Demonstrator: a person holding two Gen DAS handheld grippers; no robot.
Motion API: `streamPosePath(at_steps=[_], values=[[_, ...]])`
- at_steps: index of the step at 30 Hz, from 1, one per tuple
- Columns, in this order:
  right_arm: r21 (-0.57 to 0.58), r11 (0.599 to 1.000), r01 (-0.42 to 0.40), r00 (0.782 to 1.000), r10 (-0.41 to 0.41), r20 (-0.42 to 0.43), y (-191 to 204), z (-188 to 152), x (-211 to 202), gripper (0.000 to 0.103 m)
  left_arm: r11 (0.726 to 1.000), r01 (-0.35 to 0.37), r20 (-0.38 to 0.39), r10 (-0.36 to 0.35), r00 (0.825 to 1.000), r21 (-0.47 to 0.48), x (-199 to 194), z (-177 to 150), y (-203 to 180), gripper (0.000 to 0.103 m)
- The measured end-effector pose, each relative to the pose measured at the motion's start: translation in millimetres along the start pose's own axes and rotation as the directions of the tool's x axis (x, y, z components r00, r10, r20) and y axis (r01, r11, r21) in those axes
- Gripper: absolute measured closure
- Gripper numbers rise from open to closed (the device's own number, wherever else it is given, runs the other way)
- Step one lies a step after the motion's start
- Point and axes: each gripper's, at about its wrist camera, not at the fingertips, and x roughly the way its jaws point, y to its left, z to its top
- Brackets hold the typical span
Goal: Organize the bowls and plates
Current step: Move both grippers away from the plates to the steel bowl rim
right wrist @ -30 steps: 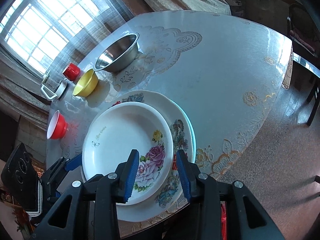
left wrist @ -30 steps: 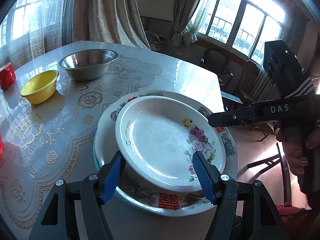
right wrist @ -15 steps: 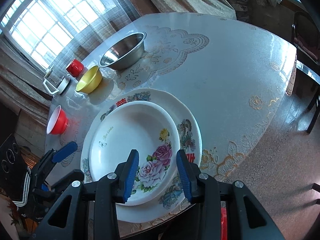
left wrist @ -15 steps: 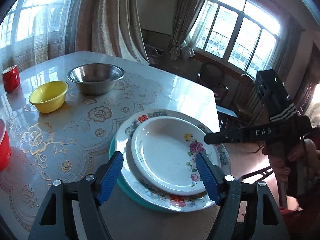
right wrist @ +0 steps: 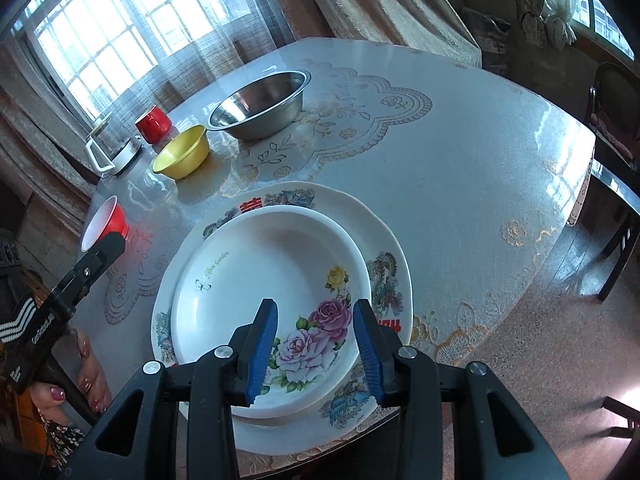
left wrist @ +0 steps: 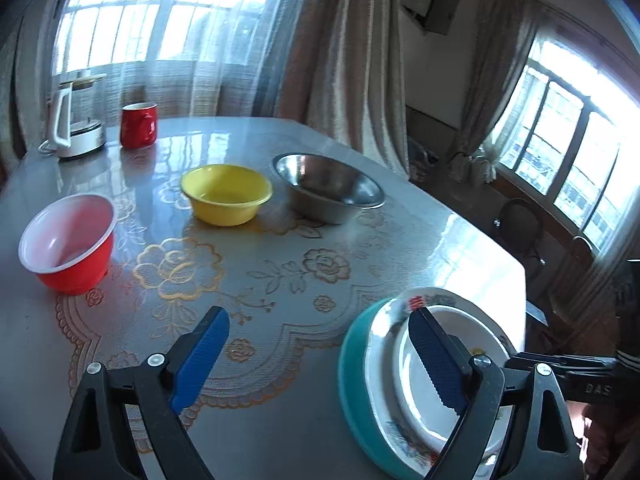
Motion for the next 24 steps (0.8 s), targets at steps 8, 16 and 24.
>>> streamPosePath(at_steps=[8,16,24], values=[[-0.001,1.0,-0.003,1.0,0.003,0.011,6.1,9.1,7.4,0.063,0.986,-0.162,-0.05,0.16,0.986,-0.048,22.1,-3.5,20.4,0.011],[0.002,1.0,-0.004,1.0,0.004,0.008,11.2,23.7,17.8,0.063,0.974,-0.225,-0.046,0.223,0.974,-0.029,27.8,-9.2,22.9,0.011],[-0.047,0.999,-0.014,0.997,0.017,0.072,12.0,52.2,22.9,0.058,0.975,-0.217,0.024,0.218,0.976,-0.042,22.2,-6.9,27.2,0.011]])
